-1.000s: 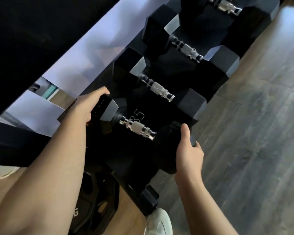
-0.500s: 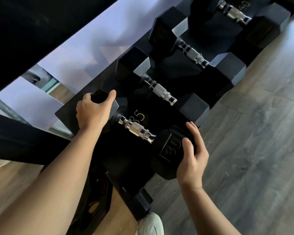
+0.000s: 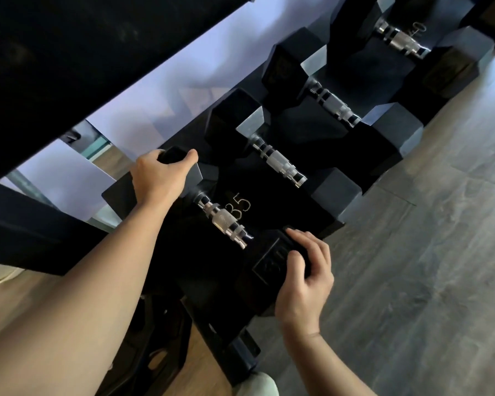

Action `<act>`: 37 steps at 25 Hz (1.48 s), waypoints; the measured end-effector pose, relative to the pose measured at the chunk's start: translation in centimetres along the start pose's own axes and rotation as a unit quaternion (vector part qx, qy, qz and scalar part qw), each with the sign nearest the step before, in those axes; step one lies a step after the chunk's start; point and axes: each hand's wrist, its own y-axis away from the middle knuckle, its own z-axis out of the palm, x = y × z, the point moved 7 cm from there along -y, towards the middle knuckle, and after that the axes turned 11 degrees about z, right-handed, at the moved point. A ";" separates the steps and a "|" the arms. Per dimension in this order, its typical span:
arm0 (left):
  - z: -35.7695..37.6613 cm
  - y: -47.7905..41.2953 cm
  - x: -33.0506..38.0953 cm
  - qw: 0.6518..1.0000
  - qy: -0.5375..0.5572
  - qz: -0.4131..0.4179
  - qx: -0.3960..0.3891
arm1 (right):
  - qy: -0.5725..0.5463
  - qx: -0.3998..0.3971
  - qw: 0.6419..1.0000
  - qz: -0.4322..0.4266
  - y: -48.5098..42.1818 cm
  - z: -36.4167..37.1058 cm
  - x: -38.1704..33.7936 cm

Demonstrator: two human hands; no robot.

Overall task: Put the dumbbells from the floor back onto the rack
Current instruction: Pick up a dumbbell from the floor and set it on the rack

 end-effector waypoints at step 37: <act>0.2 -3.6 -3.1 0.991 0.042 -0.078 -0.098 | 0.393 -0.126 0.903 0.119 -4.2 3.7 2.4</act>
